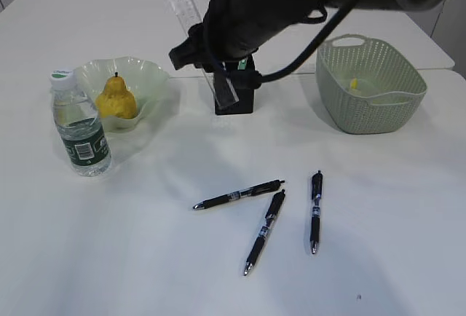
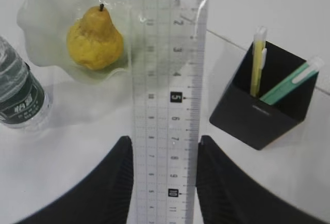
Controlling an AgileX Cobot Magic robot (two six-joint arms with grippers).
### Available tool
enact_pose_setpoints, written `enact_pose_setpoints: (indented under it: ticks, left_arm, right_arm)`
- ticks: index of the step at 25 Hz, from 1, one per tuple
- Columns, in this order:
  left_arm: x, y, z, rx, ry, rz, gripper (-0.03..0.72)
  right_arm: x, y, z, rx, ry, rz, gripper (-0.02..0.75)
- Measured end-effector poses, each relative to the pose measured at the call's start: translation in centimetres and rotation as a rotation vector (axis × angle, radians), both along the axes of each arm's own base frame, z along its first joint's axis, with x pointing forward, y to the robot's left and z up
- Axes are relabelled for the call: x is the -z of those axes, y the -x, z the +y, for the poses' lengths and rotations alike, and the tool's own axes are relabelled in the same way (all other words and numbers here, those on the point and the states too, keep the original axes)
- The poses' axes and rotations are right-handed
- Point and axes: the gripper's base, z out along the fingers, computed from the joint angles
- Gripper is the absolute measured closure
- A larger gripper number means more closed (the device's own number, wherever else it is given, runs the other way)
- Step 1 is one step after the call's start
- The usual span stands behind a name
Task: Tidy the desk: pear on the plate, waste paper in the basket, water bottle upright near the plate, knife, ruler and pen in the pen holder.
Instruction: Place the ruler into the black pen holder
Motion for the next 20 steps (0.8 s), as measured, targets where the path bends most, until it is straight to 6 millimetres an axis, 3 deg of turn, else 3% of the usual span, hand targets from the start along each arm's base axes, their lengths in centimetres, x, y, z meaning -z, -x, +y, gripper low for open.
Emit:
enact_pose_setpoints:
  ticks: [7, 11, 20]
  left_arm:
    - [0.0, 0.0, 0.0, 0.000, 0.000, 0.000, 0.161]
    - [0.0, 0.0, 0.0, 0.000, 0.000, 0.000, 0.161]
    - [0.0, 0.0, 0.1, -0.005, 0.000, 0.000, 0.162]
  right_arm:
    - [3.1, -1.1, -1.8, 0.006, -0.135, -0.137, 0.425]
    - [3.0, -2.0, -3.0, 0.013, -0.202, -0.231, 0.425]
    - [2.6, -3.8, -3.6, -0.046, -0.296, -0.486, 0.425]
